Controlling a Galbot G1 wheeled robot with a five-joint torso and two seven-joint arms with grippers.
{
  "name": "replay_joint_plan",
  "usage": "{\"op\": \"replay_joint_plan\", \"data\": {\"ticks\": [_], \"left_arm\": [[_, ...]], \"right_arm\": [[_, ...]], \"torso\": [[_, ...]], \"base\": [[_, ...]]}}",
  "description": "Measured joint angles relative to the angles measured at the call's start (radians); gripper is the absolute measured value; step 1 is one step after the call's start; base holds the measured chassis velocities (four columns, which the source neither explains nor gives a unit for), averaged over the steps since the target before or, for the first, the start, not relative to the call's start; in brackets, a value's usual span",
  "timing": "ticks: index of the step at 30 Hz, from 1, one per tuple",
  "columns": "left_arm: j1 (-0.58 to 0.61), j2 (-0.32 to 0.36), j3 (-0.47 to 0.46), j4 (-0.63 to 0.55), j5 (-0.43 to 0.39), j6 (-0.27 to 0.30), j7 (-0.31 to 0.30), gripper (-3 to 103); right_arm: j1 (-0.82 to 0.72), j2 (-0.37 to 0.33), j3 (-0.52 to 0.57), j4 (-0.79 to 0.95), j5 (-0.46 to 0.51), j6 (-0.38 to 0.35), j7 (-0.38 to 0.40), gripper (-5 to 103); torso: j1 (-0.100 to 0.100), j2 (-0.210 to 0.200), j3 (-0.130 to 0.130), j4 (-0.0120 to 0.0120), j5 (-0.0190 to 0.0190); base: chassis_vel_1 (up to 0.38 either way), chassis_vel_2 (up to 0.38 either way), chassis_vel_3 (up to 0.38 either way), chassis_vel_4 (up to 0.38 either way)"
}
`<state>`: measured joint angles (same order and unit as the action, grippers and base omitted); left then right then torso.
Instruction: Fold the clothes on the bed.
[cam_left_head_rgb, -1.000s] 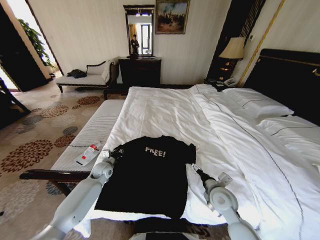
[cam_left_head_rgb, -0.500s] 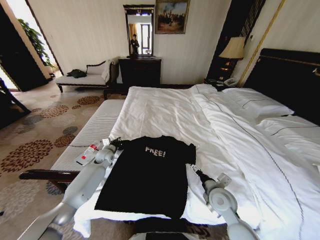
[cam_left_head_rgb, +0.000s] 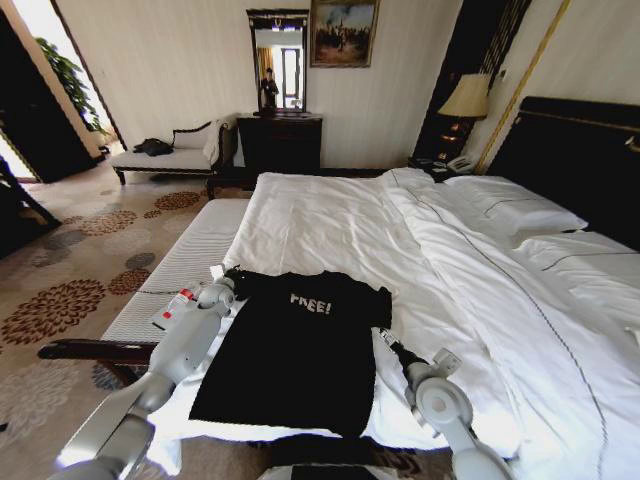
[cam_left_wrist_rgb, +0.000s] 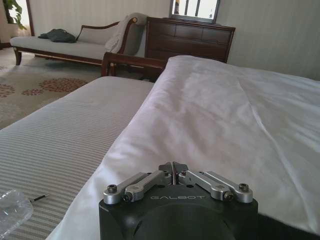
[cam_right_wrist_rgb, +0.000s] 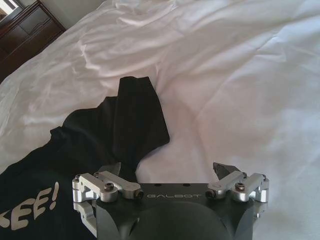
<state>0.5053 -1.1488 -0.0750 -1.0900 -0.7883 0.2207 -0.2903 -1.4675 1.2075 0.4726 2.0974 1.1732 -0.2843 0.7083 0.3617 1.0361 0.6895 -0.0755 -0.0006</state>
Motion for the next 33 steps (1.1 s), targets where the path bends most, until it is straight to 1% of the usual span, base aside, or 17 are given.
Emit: {"op": "replay_joint_plan", "data": {"ticks": [1, 3, 6, 7, 9, 10, 12, 13, 15, 17, 18, 19, 21, 22, 23, 27, 33], "left_arm": [[0.001, -0.003, -0.016, 0.0, 0.0, -0.005, -0.006, 7], [0.005, -0.005, -0.037, -0.002, 0.0, -0.011, -0.015, 7], [0.041, 0.013, -0.114, -0.065, -0.028, -0.028, -0.056, 24], [0.041, 0.013, -0.114, -0.065, -0.028, -0.028, -0.056, 24], [0.094, 0.05, -0.159, -0.159, -0.067, -0.031, -0.081, 35], [0.116, 0.065, -0.171, -0.194, -0.077, -0.031, -0.085, 35], [0.251, 0.151, -0.221, -0.383, -0.121, -0.026, -0.098, 45], [0.251, 0.151, -0.221, -0.383, -0.121, -0.026, -0.098, 45], [0.391, 0.233, -0.253, -0.526, -0.146, -0.003, -0.103, 51], [0.703, 0.341, -0.346, -0.779, -0.189, 0.02, -0.103, 68], [0.822, 0.354, -0.382, -0.847, -0.2, 0.029, -0.106, 68], [0.822, 0.354, -0.382, -0.847, -0.2, 0.029, -0.106, 68], [0.966, 0.36, -0.42, -0.914, -0.194, 0.033, -0.107, 73], [1.093, 0.359, -0.432, -0.947, -0.15, 0.023, -0.107, 85], [1.151, 0.356, -0.425, -0.949, -0.113, 0.01, -0.107, 85], [1.233, 0.32, -0.397, -0.93, -0.027, -0.033, -0.105, 98], [1.223, 0.264, -0.368, -0.924, -0.009, -0.042, -0.099, 100]], "right_arm": [[-0.002, 0.001, 0.0, 0.002, -0.001, 0.0, 0.0, 100], [-0.004, 0.002, 0.001, 0.005, -0.003, 0.0, 0.0, 100], [-0.018, 0.002, 0.005, 0.017, -0.007, 0.002, -0.001, 100], [-0.018, 0.002, 0.005, 0.017, -0.007, 0.002, -0.001, 100], [-0.025, 0.002, 0.007, 0.025, -0.008, 0.004, -0.001, 100], [-0.028, 0.002, 0.007, 0.027, -0.008, 0.005, -0.001, 100], [-0.034, 0.002, 0.007, 0.035, -0.008, 0.006, 0.001, 100], [-0.034, 0.002, 0.007, 0.035, -0.008, 0.006, 0.001, 100], [-0.038, 0.002, 0.007, 0.038, -0.008, 0.006, 0.004, 100], [-0.039, 0.002, 0.008, 0.038, -0.008, 0.007, 0.007, 100], [-0.039, 0.003, 0.008, 0.036, -0.008, 0.008, 0.008, 100], [-0.039, 0.003, 0.008, 0.036, -0.008, 0.008, 0.008, 100], [-0.039, 0.006, 0.009, 0.035, -0.009, 0.008, 0.009, 100], [-0.048, 0.015, 0.017, 0.038, -0.011, 0.009, 0.012, 100], [-0.058, 0.021, 0.024, 0.044, -0.014, 0.009, 0.015, 100], [-0.068, 0.031, 0.039, 0.06, -0.018, 0.009, 0.021, 100], [-0.069, 0.03, 0.04, 0.066, -0.018, 0.009, 0.025, 100]], "torso": [[0.0, 0.0, 0.0, 0.0, 0.0001], [0.0, 0.0, 0.0, -0.0002, 0.0002], [0.0, 0.0, 0.0, -0.0002, 0.0], [0.0, 0.0, 0.0, -0.0002, 0.0], [0.0, 0.0, 0.0, -0.0004, 0.0], [0.0, 0.0, 0.0, -0.0003, 0.0], [0.0, 0.0, 0.0, -0.0005, 0.0002], [0.0, 0.0, 0.0, -0.0005, 0.0002], [0.0, 0.0, 0.0, -0.0002, -0.0002], [0.0, 0.0, -0.001, 0.0008, 0.0006], [0.0, 0.0, 0.0, 0.0009, 0.0], [0.0, 0.0, 0.0, 0.0009, 0.0], [-0.001, 0.0, -0.001, 0.0009, -0.0006], [-0.001, 0.001, -0.001, 0.0007, 0.0008], [-0.001, 0.0, 0.0, 0.0001, 0.0004], [0.0, 0.0, 0.0, -0.0008, 0.0006], [0.0, 0.0, 0.0, -0.0003, -0.0003]], "base": [[0.0, 0.0, 0.0, 0.0], [0.0, 0.0, 0.0, 0.0], [0.0, 0.0, 0.0, 0.0], [0.0, 0.0, 0.0, 0.0], [0.0, 0.0, 0.0, 0.0], [0.0, 0.0, 0.0, 0.0], [0.0, 0.0, 0.0, 0.0], [0.0, 0.0, 0.0, 0.0], [0.0, 0.0, 0.0, 0.0], [0.0, 0.0, 0.0, 0.0], [0.0, 0.0, 0.0, 0.0], [0.0, 0.0, 0.0, 0.0], [0.0, 0.0, 0.0, 0.0], [0.0, 0.0, 0.0, 0.0], [0.0, 0.0, 0.0, 0.0], [0.0, 0.0, 0.0, 0.0], [0.0, 0.0, 0.0, 0.0]]}}
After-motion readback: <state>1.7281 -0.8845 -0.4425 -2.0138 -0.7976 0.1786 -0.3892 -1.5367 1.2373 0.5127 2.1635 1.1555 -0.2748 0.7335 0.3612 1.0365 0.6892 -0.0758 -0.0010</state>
